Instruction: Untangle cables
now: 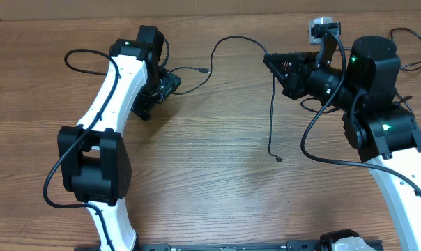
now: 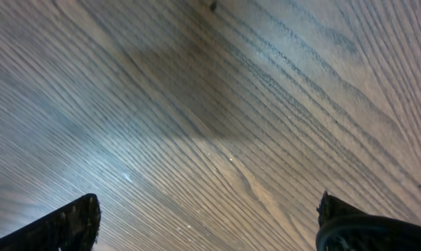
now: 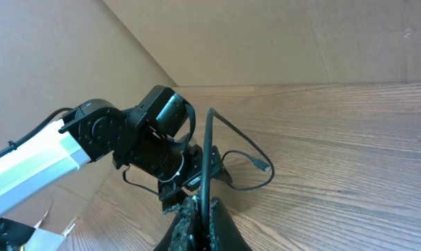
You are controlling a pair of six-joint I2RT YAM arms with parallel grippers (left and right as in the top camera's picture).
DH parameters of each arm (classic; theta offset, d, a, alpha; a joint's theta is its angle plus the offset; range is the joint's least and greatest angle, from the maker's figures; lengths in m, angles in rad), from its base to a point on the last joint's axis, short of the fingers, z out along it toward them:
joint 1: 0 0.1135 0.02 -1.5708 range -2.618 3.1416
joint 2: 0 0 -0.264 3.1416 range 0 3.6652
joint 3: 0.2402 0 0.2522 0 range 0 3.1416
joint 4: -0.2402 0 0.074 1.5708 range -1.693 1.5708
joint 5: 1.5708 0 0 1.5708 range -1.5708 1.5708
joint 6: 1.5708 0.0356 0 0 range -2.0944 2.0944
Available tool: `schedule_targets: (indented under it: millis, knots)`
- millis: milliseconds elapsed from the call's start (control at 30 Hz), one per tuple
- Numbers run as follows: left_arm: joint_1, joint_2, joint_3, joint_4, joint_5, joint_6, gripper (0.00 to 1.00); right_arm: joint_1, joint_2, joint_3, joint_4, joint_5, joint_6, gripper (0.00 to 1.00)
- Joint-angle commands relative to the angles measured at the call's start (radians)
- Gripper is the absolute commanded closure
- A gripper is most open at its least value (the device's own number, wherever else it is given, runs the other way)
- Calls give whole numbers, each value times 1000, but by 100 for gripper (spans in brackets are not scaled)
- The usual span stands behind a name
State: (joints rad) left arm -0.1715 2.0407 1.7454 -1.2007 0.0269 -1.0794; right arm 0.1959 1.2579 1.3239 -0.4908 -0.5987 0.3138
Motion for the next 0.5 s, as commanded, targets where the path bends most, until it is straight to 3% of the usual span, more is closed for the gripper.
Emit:
schedule_targets:
  millis: [0, 267, 467]
  knots:
    - [16, 0, -12, -5, 31, -74, 0, -2, -7, 13, 3, -5, 4, 96]
    - [36, 0, -12, -59, 31, -251, 1, -2, -6, 13, -5, -5, 4, 96]
    - [74, 0, -12, -82, 55, -271, 0, -2, -7, 13, -9, -4, 0, 96]
